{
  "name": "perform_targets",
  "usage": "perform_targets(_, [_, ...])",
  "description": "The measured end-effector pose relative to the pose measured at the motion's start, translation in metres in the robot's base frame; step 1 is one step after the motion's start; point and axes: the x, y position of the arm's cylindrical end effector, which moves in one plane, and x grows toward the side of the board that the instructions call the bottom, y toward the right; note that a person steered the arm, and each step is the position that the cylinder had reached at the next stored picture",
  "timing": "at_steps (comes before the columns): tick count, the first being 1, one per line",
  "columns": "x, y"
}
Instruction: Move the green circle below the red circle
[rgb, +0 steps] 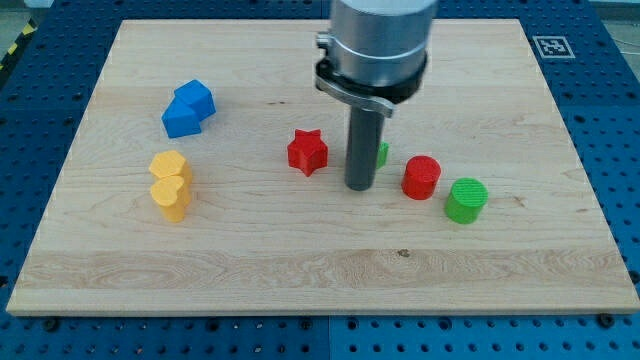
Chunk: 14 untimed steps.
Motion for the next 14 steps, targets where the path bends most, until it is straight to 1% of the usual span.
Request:
perform_targets(1, [-0.006, -0.027])
perform_targets(2, [-0.005, -0.042])
perform_targets(4, [0.057, -0.033])
perform_targets(5, [0.076, -0.017])
perform_targets(6, [0.063, 0.006])
perform_targets(7, [0.034, 0.024])
perform_targets(8, [0.033, 0.061])
perform_targets(9, [0.06, 0.094])
perform_targets(10, [0.095, 0.109])
perform_targets(11, [0.118, 0.126])
perform_targets(13, [0.051, 0.168])
perform_targets(14, [0.038, 0.171])
